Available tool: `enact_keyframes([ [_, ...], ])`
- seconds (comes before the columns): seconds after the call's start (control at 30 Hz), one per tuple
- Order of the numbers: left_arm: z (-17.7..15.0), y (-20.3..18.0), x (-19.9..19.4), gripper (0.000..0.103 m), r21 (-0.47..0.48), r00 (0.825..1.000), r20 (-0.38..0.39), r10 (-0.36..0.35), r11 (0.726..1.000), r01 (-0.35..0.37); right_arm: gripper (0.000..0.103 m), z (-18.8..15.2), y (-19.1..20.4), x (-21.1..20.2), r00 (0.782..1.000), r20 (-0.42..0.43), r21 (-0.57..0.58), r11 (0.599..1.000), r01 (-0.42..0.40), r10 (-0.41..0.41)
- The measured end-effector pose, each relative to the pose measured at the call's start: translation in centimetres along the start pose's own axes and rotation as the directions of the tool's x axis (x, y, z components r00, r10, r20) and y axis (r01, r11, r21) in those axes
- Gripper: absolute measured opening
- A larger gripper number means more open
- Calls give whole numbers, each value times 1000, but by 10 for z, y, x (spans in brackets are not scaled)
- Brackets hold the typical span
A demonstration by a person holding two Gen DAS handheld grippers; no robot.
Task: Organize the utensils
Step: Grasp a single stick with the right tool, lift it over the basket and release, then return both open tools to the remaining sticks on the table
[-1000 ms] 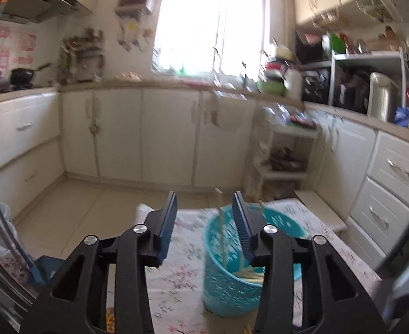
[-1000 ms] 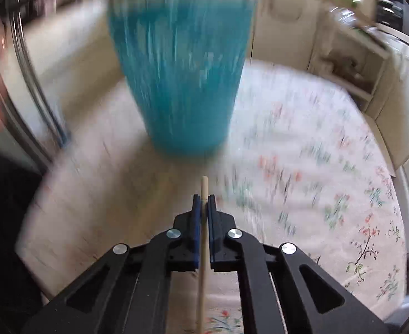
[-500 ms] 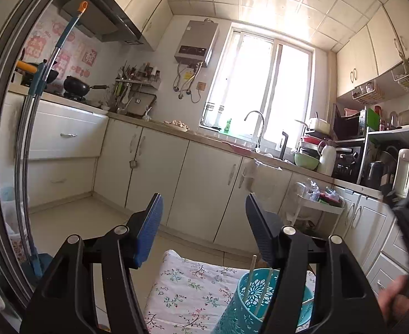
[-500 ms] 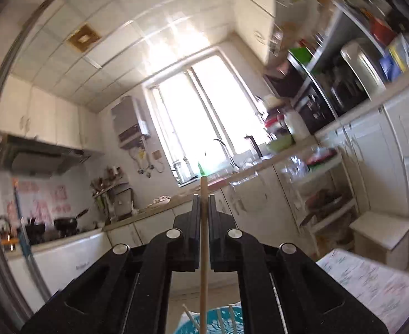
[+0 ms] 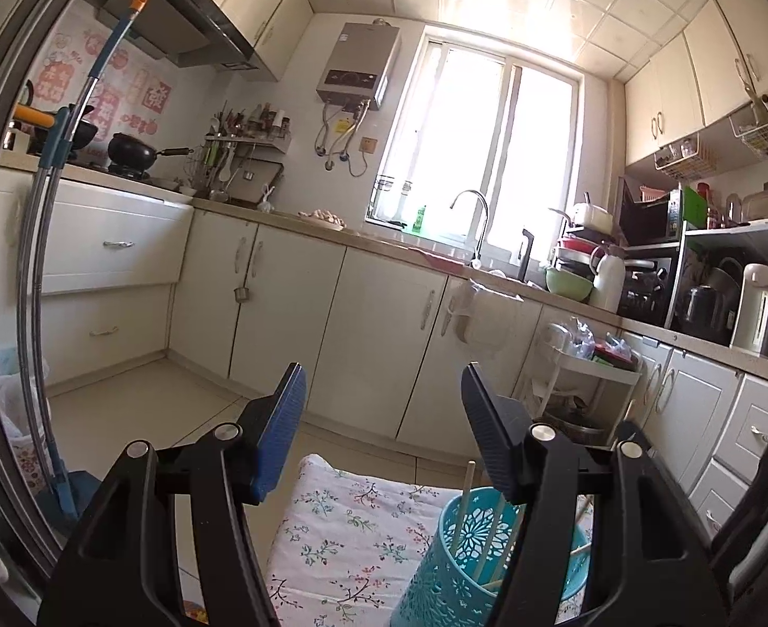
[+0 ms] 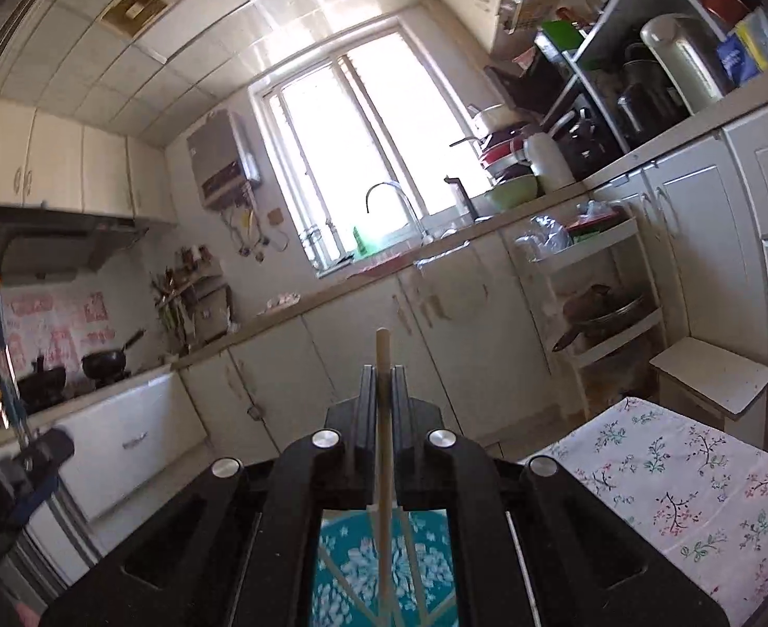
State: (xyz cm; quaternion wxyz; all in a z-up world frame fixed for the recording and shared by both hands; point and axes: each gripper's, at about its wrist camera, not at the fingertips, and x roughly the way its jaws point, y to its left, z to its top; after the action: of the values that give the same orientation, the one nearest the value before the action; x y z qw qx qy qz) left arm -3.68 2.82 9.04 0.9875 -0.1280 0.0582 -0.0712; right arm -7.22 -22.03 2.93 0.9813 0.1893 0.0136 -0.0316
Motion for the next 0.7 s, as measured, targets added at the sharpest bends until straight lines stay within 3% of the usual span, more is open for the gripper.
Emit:
enact_keyframes([
  [0.17, -1, 4, 0, 59, -2, 1000, -17, 3, 1000, -3, 7, -23, 2, -19, 995, -98, -79, 997, -25, 18],
  [0.3, -6, 6, -4, 59, 3, 999, -39, 5, 1000, -5, 21, -32, -1, -34, 987, -157, -121, 992, -42, 22],
  [0.43, -10, 6, -7, 60, 14, 998, -70, 5, 1000, -4, 23, -43, -1, -53, 963, -268, -179, 982, -56, 6],
  [0.5, -15, 8, -10, 63, 21, 995, -99, 2, 1000, 0, 23, -58, 0, -61, 931, -364, -226, 972, -69, -18],
  [0.57, -20, 10, -11, 64, 30, 991, -135, 0, 1000, 4, 21, -79, -1, -64, 871, -489, -264, 960, -93, -50],
  [0.67, -32, 11, -7, 65, 44, 975, -223, -3, 999, 13, 15, -113, -8, -61, 762, -641, -278, 953, -117, -94],
  [0.7, -37, 11, -5, 65, 54, 967, -257, -1, 998, 15, 15, -119, -9, -59, 742, -663, -275, 954, -116, -101],
])
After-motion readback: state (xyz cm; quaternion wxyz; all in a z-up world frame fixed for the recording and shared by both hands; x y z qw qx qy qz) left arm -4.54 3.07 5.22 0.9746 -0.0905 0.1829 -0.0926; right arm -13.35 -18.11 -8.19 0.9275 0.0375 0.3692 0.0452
